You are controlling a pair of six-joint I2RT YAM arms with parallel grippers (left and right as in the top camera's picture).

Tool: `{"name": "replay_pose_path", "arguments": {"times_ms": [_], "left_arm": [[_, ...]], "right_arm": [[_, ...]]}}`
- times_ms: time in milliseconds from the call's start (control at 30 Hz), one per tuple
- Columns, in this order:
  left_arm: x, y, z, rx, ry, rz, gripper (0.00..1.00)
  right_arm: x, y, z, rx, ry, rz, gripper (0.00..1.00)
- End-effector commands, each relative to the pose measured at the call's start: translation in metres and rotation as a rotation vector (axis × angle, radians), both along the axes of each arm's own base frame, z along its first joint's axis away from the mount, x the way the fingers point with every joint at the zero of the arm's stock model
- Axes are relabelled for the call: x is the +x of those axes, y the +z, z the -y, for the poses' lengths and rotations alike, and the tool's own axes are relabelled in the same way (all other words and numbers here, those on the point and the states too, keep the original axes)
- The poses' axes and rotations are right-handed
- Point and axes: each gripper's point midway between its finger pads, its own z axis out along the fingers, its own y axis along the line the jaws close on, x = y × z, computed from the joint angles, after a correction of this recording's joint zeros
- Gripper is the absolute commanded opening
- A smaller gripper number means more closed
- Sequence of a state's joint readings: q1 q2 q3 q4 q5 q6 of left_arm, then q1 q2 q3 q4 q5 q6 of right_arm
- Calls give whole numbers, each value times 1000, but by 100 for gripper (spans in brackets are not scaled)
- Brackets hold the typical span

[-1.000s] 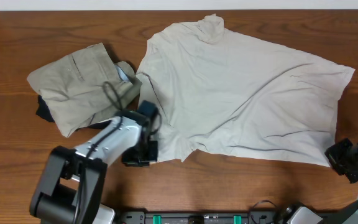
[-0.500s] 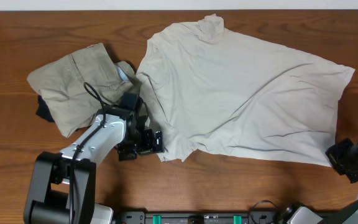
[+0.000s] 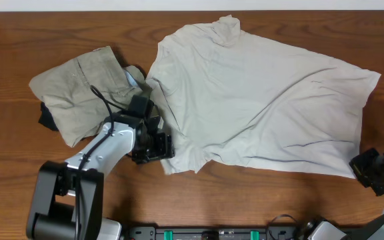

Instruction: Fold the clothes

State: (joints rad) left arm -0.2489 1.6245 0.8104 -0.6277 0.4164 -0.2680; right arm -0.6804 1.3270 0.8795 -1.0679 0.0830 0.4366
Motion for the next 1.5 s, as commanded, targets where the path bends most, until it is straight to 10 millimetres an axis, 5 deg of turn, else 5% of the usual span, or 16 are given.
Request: {"name": "replay_pose_path", "arguments": {"times_ms": [0,100,233,367,667,800,933,1033,1067,1167,1467], "left_arm": [[-3,-10,-1,13,-4,-43,49],[-12,-17,-4,27,-4,-97,6],[-29,-16,-16,89,20,-172,6],[-48,-6,-54,239,112,-255,6],[-43,17,-100,257,253,-206,6],[-44,18,-101,252,241,-204,6],[-44,18,-101,252,240,-205,8],[-43,17,-101,252,240,-203,17],[-43,17,-101,252,240,-203,28],[-42,17,-101,251,240,-198,32],[-26,44,-70,108,66,-110,27]], "right_arm": [[-1,2,3,-18,-15,0,1],[-1,2,3,-16,-15,-2,1],[-1,2,5,-28,-16,-1,1],[0,3,13,-66,-21,0,1],[-5,5,18,-100,-47,-28,3],[-3,5,18,-97,-47,-19,17],[48,7,0,27,121,222,21],[83,13,-10,72,215,373,20],[94,13,-10,74,235,409,19],[135,13,-17,96,315,539,11],[214,-39,-10,71,341,657,6]]}}
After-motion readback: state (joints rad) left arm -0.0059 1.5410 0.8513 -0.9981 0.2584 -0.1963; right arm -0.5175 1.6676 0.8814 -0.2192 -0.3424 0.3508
